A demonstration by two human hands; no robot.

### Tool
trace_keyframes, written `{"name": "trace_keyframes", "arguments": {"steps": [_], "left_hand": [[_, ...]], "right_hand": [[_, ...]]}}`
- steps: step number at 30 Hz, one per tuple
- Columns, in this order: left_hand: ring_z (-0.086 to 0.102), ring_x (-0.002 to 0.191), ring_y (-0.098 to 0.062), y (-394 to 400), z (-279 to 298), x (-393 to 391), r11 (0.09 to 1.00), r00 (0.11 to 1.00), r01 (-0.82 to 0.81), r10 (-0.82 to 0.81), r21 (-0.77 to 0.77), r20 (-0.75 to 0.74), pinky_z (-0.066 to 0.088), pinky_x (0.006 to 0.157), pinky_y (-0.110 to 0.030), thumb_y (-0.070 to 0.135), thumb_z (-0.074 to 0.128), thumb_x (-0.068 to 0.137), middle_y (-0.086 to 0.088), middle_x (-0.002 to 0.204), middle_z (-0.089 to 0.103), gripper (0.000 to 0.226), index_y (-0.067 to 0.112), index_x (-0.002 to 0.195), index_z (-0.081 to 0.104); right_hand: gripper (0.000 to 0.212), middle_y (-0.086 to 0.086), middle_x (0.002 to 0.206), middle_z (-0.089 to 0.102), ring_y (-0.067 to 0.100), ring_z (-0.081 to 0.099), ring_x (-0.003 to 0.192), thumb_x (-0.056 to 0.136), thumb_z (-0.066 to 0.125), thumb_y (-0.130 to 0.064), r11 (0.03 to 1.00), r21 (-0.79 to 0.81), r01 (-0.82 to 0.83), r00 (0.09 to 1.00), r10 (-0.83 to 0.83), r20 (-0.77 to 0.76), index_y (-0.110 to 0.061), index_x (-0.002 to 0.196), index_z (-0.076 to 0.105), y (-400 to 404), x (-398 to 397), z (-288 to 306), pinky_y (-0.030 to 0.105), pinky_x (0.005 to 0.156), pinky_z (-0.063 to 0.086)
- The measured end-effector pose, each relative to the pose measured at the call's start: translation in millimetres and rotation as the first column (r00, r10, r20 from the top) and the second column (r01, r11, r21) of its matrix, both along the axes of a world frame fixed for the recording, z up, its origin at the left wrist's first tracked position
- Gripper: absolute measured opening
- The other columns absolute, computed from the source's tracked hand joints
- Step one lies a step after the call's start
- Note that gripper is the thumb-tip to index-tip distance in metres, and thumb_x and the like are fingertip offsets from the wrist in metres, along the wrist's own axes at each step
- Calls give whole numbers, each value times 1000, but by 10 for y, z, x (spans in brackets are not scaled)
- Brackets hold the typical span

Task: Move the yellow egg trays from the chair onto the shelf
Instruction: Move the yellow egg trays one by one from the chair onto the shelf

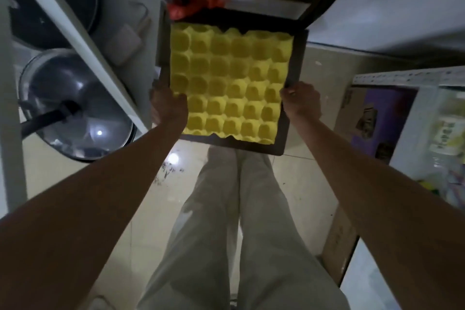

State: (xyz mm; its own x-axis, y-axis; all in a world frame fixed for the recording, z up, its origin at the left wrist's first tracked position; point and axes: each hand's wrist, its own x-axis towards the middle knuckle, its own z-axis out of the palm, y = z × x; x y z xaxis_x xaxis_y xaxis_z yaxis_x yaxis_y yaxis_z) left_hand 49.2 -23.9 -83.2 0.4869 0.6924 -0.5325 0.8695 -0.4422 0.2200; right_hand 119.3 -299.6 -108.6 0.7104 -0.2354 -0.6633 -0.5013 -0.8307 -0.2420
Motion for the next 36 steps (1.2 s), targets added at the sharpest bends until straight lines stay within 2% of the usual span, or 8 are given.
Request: {"name": "trace_keyframes", "arguments": {"steps": [5,10,14,17,23,30,34,36], "left_hand": [[67,106,-38,95,-91,38,1000,1000,-22,22,13,3,57,84,-48,17,68,87,-17,124,64,40,3,122,55],[69,105,-30,254,-190,-20,998,997,-51,53,-32,53,52,80,-32,22,67,89,-10,114,73,22,12,108,68],[71,104,-28,336,-251,-5,997,999,-49,50,-63,9,60,89,-41,32,75,88,-8,113,74,29,11,107,72],[73,102,-24,359,-270,17,999,1000,-28,27,-45,-10,59,86,-35,29,72,90,-4,108,74,15,16,98,70],[72,103,-24,399,-81,62,997,997,-71,70,-35,-20,57,83,-32,24,63,90,-5,115,74,27,12,113,70],[67,102,-27,428,535,6,1000,997,10,-10,-4,77,47,77,-30,21,58,89,-9,113,72,32,7,116,66],[59,87,-19,177,1012,-54,993,984,116,-110,-28,142,39,64,-25,23,55,84,-2,95,65,27,8,105,63],[64,87,-24,-49,1235,-91,977,974,174,-152,-125,168,47,62,-27,23,54,80,-1,90,64,28,9,103,57]], "right_hand": [[21,3,92,67,32,70,90,93,59,-43,986,-137,-93,985,112,133,-23,94,61,152,-177,-41,34,66,44],[25,5,96,72,32,72,91,97,57,-43,983,-183,-29,984,60,169,-19,95,65,190,-259,-94,35,69,49],[24,7,95,72,32,72,91,100,55,-39,964,-258,-66,974,119,195,-19,95,66,245,-275,-74,34,66,46],[21,7,99,71,30,72,94,100,53,-35,958,-279,-71,971,130,199,-18,100,66,256,-275,-58,36,69,49],[21,8,111,66,30,68,100,101,48,-31,962,-257,-88,962,149,227,-15,110,59,281,-311,81,35,68,41],[21,10,105,69,30,67,100,100,45,-24,991,-134,31,962,7,271,-12,110,59,240,-466,627,33,68,40],[20,6,89,64,22,57,79,97,47,-24,980,-76,182,933,-148,328,-10,104,59,2,-777,1135,31,63,37],[18,2,80,55,18,51,74,97,49,-21,960,-14,280,894,-256,369,-6,100,58,-200,-1030,1383,29,62,33]]}}
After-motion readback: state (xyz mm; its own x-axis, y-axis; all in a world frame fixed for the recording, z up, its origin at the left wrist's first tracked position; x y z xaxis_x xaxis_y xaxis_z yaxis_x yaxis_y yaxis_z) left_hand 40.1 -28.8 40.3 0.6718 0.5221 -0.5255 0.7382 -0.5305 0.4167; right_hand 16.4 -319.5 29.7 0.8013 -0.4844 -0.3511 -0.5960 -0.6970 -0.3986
